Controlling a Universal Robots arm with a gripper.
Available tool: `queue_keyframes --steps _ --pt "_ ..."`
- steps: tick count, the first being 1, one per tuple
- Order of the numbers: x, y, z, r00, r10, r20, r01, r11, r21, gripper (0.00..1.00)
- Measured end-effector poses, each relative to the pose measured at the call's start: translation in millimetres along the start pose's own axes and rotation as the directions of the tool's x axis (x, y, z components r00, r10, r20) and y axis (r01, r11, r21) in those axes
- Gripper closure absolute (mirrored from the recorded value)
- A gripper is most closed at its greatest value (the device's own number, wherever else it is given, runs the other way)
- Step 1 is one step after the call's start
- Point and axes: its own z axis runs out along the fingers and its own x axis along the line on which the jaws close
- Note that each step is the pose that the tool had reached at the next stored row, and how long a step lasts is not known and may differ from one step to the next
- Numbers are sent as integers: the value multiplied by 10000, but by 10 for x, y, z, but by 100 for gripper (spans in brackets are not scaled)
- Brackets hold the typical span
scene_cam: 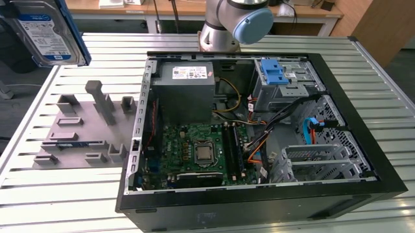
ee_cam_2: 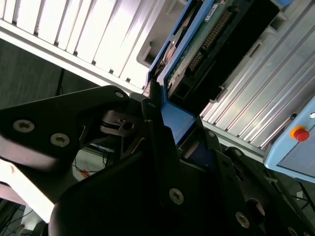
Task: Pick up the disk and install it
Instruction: 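Pick up the disk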
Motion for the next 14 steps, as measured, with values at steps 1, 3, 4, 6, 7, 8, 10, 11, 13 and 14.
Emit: queue_keyframes --steps 1,3,4,6,7,8,10,11,13,14 --pt "0 0 -12 10000 0 0 0 10000 0 64" --pt "0 -1 -36 10000 0 1 0 10000 0 64" --pt "0 -2 -48 10000 0 0 0 10000 -1 64" --pt "0 -2 -75 10000 0 0 0 10000 0 64" --pt "0 -3 -88 10000 0 0 0 10000 0 64" --pt "0 -3 -102 10000 0 0 0 10000 0 64" --pt "0 -4 -131 10000 0 0 0 10000 -1 64" --pt "0 -5 -144 10000 0 0 0 10000 0 64" --pt "0 -6 -169 10000 0 0 0 10000 0 64" --pt "0 -6 -181 10000 0 0 0 10000 0 64"
